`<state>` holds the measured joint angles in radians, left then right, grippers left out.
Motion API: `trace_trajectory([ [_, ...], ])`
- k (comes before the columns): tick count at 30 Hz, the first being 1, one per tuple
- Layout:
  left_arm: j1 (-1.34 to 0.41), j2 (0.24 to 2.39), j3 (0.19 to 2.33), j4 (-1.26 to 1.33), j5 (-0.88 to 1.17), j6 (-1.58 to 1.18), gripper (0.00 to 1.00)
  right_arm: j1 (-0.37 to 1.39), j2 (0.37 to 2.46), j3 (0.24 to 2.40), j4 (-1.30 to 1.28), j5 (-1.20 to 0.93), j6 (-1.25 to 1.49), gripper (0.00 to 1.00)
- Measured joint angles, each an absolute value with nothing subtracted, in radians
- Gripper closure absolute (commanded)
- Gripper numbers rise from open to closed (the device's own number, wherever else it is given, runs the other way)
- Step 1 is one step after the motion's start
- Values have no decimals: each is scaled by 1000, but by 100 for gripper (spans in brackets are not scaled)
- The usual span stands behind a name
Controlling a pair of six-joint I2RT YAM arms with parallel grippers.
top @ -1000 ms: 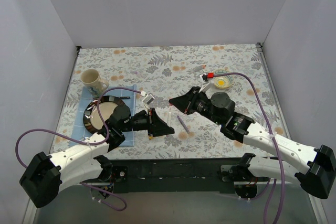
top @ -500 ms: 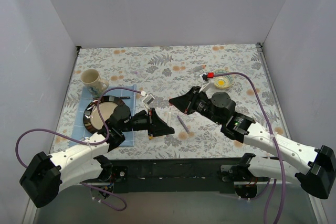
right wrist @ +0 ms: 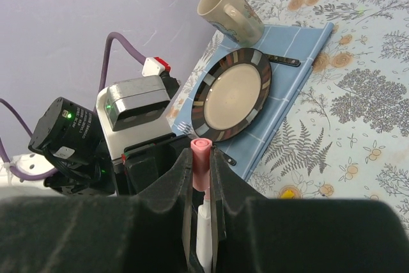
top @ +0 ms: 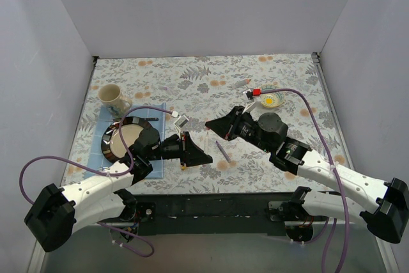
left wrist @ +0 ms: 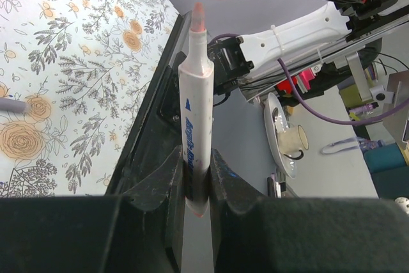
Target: Insert the pens into the pen caps
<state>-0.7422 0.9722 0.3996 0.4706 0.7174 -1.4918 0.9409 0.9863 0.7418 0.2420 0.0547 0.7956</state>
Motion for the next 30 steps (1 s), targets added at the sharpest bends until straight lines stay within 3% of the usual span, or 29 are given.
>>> trace_trajectory([
  [30, -742, 973, 406, 463, 706, -1477, 100, 972, 973, 714, 243, 72, 767, 99],
])
